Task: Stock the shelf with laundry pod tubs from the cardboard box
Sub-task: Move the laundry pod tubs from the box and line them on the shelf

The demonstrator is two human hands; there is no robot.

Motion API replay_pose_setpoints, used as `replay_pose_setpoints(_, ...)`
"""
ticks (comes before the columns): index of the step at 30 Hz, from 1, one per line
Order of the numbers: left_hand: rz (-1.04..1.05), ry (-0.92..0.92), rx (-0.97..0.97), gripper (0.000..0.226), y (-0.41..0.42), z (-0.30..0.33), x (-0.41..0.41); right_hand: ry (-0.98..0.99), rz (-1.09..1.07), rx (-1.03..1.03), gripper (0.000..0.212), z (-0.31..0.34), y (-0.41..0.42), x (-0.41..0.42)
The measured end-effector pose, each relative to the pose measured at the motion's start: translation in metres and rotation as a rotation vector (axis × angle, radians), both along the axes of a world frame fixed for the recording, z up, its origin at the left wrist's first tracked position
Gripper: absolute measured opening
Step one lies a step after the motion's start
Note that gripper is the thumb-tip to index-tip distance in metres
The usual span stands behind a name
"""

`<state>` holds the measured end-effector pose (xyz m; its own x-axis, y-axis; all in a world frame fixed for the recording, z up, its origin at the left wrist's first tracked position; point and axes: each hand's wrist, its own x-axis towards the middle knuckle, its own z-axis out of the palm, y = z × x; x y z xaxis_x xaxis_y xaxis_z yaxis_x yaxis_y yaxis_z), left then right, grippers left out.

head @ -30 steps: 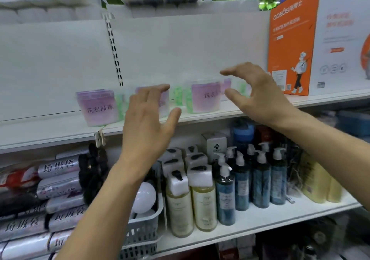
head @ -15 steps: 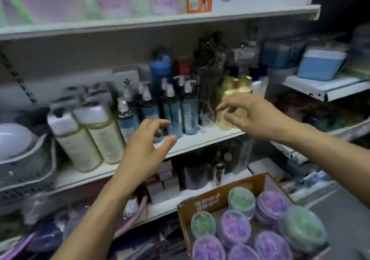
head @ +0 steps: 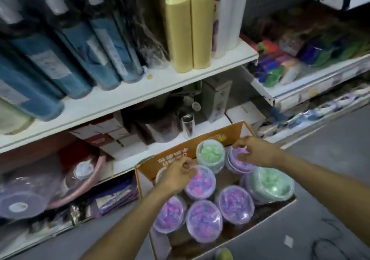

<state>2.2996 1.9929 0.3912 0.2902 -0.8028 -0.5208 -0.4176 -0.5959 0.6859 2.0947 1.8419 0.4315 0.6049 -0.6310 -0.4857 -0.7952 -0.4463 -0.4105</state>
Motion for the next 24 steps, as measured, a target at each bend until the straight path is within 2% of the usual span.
replay_pose_setpoints(1,-0.035,-0.043,0.055,0.032,-0.004,-0.018,-0.001,0.085,-0.029,-0.002,0.03,-0.025,-0.005,-0.006)
replay_pose_setpoints(3,-0.033,-0.076,0.122,0.034,-0.014,-0.046,-0.003,0.22,-0.067,-0.014,0.088,-0.067,-0.007,-0.018)
replay_pose_setpoints(4,-0.02,-0.083,0.131,0.034,-0.02,-0.057,-0.004,0.298,-0.096,-0.027,0.11,-0.082,-0.005,-0.023)
replay_pose_setpoints(5,-0.002,-0.081,0.123,0.034,-0.029,-0.068,-0.004,0.375,-0.121,-0.02,0.117,-0.088,0.0,-0.025)
replay_pose_setpoints(8,0.109,-0.034,0.127,0.046,-0.061,-0.101,-0.007,0.513,-0.151,-0.033,0.108,-0.1,0.01,-0.029)
replay_pose_setpoints(12,0.216,0.047,0.228,0.058,-0.1,-0.127,-0.018,0.524,-0.111,-0.054,0.098,-0.103,0.006,-0.034)
replay_pose_setpoints(16,0.293,0.055,0.285,0.053,-0.111,-0.139,-0.023,0.429,-0.129,0.012,0.08,-0.092,-0.004,-0.046)
replay_pose_setpoints(20,0.296,0.054,0.273,0.05,-0.116,-0.133,-0.023,0.307,-0.078,0.122,0.049,-0.075,-0.033,-0.067)
replay_pose_setpoints(24,0.383,0.081,0.148,0.042,-0.116,-0.115,-0.027,0.372,-0.007,0.111,0.056,-0.07,-0.04,-0.084)
